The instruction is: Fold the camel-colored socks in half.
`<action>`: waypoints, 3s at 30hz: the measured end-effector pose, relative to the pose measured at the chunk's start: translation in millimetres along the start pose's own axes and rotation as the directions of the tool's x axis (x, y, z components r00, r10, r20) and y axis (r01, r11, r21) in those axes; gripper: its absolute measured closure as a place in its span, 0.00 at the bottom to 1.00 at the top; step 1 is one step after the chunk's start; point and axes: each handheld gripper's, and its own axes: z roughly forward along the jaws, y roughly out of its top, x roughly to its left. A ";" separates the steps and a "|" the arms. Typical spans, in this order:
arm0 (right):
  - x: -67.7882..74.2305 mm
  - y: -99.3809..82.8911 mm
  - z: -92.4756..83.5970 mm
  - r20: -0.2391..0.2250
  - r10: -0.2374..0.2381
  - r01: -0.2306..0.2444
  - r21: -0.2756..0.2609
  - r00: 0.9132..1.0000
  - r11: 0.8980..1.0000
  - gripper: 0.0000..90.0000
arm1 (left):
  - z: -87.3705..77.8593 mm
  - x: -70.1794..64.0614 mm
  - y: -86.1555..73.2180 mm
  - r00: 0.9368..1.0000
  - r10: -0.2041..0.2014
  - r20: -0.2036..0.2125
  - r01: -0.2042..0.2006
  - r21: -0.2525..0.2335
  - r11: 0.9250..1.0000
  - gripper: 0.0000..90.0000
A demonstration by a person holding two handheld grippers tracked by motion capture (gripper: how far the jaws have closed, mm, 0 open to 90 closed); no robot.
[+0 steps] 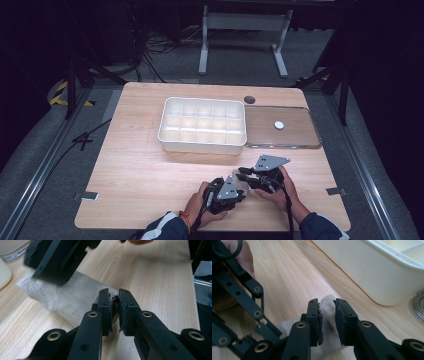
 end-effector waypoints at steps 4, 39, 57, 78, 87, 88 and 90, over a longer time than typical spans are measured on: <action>-2.2 1.0 11.0 0.010 -0.001 0.001 0.018 1.000 1.000 0.86 | -0.2 0.8 0.2 1.000 -0.001 -0.002 0.001 0.002 1.000 0.90; -10.8 -10.8 -3.5 -0.015 0.127 -0.124 0.101 0.992 0.987 0.48 | 0.4 0.5 0.3 1.000 0.008 -0.003 -0.008 0.009 1.000 0.90; -29.5 -22.6 13.6 -0.222 0.293 -0.261 0.164 0.930 0.951 0.60 | -38.7 5.1 2.7 0.999 0.040 -0.011 -0.038 0.094 0.995 0.56; -22.4 -16.7 0.4 -0.194 0.215 -0.188 0.147 0.957 0.971 0.76 | -123.5 66.5 -85.6 0.959 -0.158 -0.234 0.210 0.215 0.954 0.23; -23.3 -14.0 -10.8 -0.152 0.162 -0.145 0.116 0.975 0.983 0.76 | -119.6 68.3 -91.3 0.959 -0.175 -0.223 0.213 0.161 0.964 0.16; -23.2 -13.4 -11.8 -0.146 0.157 -0.141 0.114 0.977 0.983 0.76 | -119.1 68.5 -92.4 0.958 -0.177 -0.225 0.214 0.148 0.966 0.16; -23.2 -12.4 -13.9 -0.140 0.147 -0.133 0.105 0.979 0.986 0.76 | -118.4 69.4 -93.5 0.958 -0.175 -0.226 0.209 0.136 0.968 0.15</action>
